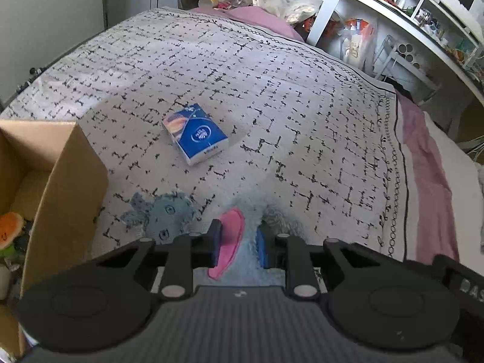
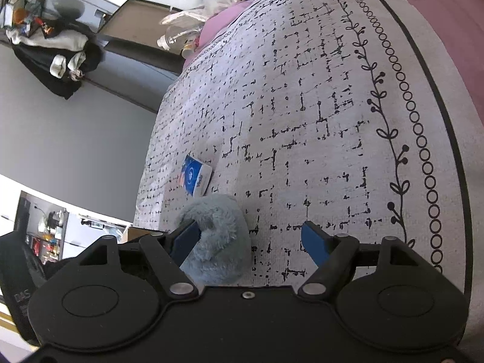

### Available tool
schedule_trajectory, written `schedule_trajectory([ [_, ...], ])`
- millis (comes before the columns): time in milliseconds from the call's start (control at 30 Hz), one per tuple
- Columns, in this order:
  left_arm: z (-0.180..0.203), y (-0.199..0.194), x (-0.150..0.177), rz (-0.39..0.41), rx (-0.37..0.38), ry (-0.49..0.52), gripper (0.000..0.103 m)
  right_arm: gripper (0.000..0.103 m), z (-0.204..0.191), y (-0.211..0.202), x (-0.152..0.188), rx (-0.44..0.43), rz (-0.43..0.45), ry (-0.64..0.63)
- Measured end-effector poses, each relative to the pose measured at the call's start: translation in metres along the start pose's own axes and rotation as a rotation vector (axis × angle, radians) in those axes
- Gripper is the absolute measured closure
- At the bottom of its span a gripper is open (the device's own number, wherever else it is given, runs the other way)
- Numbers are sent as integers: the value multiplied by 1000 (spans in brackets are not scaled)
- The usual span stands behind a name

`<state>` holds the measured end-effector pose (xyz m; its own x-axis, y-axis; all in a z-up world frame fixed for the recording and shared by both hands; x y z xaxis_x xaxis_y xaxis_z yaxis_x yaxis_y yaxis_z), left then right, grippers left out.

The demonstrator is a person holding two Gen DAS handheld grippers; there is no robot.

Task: Organize soft objects
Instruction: 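Grasp the grey plush's pink ear with the left tool while the right tool grasps its body, then lift and carry the grey fluffy plush over the box with both tools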

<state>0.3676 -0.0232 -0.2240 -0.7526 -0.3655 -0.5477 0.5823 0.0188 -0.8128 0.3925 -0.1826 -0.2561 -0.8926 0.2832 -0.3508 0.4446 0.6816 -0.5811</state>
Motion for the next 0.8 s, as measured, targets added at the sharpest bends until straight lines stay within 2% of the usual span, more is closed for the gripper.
schedule_trajectory([
  [300, -3, -12, 11, -23, 84, -48, 81, 44, -7, 10, 13, 8, -50, -13],
  [333, -1, -15, 11, -18, 93, -44, 81, 52, -8, 11, 15, 10, -60, -21],
  [367, 0, -16, 12, -16, 98, -41, 81, 67, -10, 12, 17, 9, -68, -25],
  [400, 0, -18, 13, -18, 102, -41, 81, 76, -12, 13, 19, -3, -78, -23],
  [433, 0, -19, 14, -21, 104, -41, 81, 80, -15, 13, 22, -20, -91, -21],
  [800, -14, -42, 14, -15, 136, -46, 81, 83, -45, -8, 32, 17, -31, -102],
])
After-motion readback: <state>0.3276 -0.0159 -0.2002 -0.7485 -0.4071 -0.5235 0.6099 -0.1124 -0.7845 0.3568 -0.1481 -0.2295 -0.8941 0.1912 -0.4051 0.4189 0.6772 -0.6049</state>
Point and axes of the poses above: each gripper's, at about its wrist camera, not at the fingertips, and y roughly the way its jaws point, z to its right, x to its underside, the point moved 9 cm from there along y, roughly the way its jaws point, and after that the axes turned 1 degree about z, right-handed, at the moved point
